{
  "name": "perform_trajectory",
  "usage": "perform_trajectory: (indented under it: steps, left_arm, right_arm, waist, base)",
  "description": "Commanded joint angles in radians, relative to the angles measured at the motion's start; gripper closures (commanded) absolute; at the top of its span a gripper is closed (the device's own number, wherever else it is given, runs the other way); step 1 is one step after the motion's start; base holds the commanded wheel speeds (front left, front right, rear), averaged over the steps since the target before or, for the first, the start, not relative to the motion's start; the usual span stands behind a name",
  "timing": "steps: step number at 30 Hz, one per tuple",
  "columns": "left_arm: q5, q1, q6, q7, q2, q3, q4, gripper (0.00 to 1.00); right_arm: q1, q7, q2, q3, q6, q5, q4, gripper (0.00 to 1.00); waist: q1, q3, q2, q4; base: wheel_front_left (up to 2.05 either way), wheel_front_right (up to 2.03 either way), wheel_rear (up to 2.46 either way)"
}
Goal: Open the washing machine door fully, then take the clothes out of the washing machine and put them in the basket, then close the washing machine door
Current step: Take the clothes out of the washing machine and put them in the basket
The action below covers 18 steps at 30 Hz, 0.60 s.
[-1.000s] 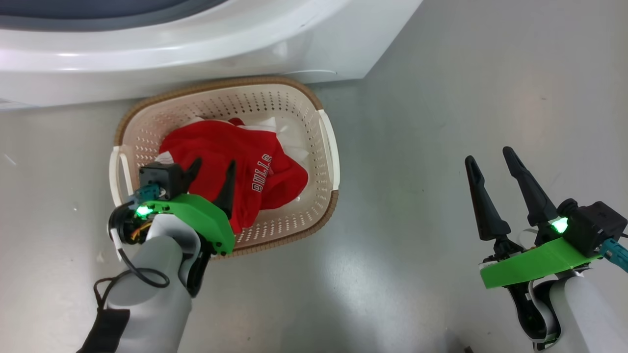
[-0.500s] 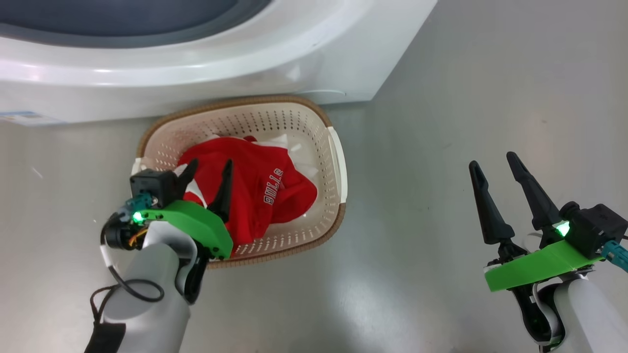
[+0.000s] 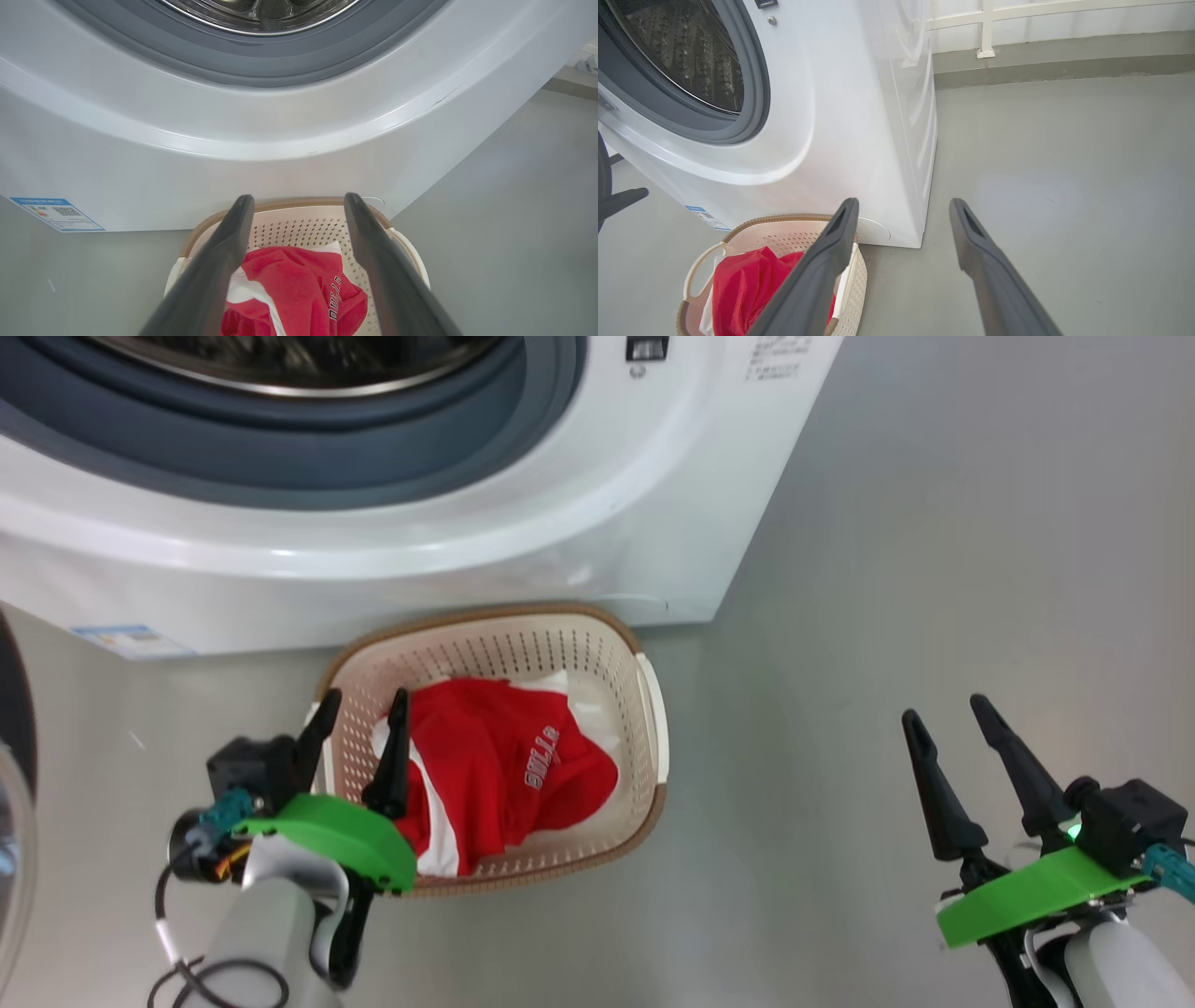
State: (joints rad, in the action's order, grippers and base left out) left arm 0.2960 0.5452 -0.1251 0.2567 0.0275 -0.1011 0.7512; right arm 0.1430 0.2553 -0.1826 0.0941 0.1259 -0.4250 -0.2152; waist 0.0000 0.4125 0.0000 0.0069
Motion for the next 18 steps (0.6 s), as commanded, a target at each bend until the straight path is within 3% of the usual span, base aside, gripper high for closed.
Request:
perform_trajectory:
  steps: [1, 18]
  left_arm:
    - [-0.02, -0.043, -0.006, 0.005, 0.026, 0.039, -0.044, 0.0]
    - [-0.067, -0.278, -0.006, 0.005, 0.023, 0.105, -0.272, 0.0]
  right_arm:
    - [-0.029, 0.006, -0.017, 0.023, 0.005, -0.008, 0.016, 0.0]
    - [-0.128, 0.006, -0.039, 0.012, 0.005, -0.024, 0.016, 0.0]
  waist:
    - [0.0, -0.072, 0.0, 0.009]
    - [0.0, -0.233, 0.0, 0.021]
  base:
    - [0.0, 0.0, 0.0]
    - [0.0, 0.0, 0.0]
